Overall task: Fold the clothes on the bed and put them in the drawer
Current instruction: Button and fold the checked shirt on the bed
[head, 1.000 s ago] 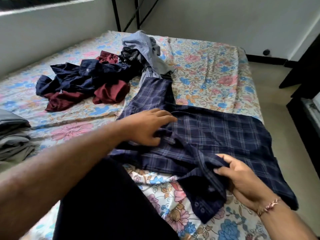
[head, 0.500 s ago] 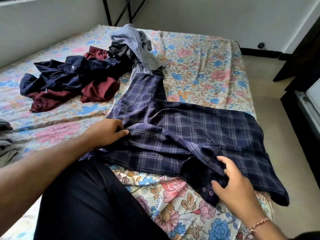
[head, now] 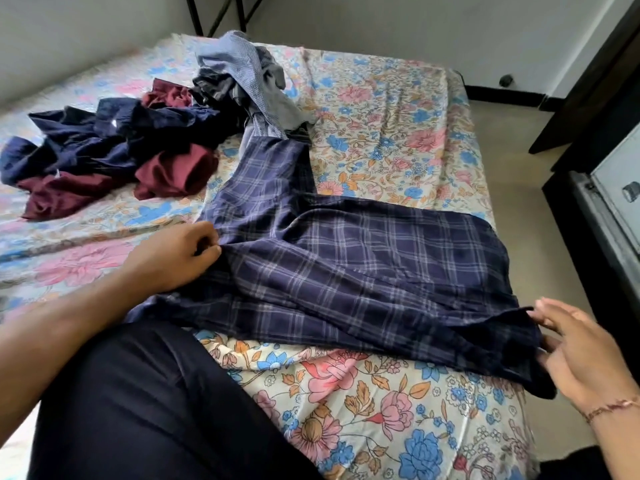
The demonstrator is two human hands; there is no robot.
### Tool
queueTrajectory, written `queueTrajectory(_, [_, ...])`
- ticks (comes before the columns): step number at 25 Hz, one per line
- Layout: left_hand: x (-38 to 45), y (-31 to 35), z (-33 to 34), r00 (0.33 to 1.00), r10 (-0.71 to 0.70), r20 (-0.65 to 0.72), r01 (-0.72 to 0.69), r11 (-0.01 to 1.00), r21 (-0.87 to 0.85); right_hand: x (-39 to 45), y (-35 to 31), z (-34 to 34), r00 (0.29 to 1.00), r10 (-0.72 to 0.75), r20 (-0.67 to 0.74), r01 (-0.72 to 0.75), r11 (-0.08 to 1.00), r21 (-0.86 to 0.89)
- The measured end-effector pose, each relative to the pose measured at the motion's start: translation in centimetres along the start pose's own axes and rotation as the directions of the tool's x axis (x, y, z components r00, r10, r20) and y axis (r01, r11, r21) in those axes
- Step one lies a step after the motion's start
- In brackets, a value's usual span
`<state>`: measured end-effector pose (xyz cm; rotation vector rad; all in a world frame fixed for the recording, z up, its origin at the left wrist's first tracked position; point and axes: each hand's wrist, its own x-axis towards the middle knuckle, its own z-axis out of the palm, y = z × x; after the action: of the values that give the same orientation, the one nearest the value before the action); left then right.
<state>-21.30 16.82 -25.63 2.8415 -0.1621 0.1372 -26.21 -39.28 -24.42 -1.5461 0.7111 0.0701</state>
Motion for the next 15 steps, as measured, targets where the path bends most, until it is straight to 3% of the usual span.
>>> queueTrajectory(2, [-1.1, -0.4, -0.2, 0.986, 0.149, 0.073, -0.153, 0.987, 0.052, -1.3, 1.0, 1.3, 0.995, -0.1, -0.004, 0.097, 0.974, -0.202])
queueTrajectory(4, [-2.4, -1.2, 0.1, 0.959, 0.224, 0.172, -0.256, 0.946, 0.196, -2.3, 1.6, 2.5, 0.957, -0.291, 0.016, 0.253, 0.804, -0.538])
queueTrajectory(5, [-2.6, -1.4, 0.1, 0.954, 0.237, 0.185, -0.28, 0.925, 0.255, -2.3, 2.1, 2.7, 0.923, -0.382, 0.04, 0.322, 0.712, -0.624])
queueTrajectory(9, [-2.2, -1.6, 0.6, 0.949, 0.275, 0.152, -0.313, 0.868, 0.386, -1.6, 2.9, 3.5, 0.869, -0.463, 0.176, 0.449, 0.587, -0.674])
queueTrajectory(15, [-1.7, -2.5, 0.3, 0.971, 0.205, 0.12, -0.238, 0.834, 0.498, 1.7, 3.1, 2.6, 0.922, -0.357, 0.152, 0.388, 0.859, -0.335])
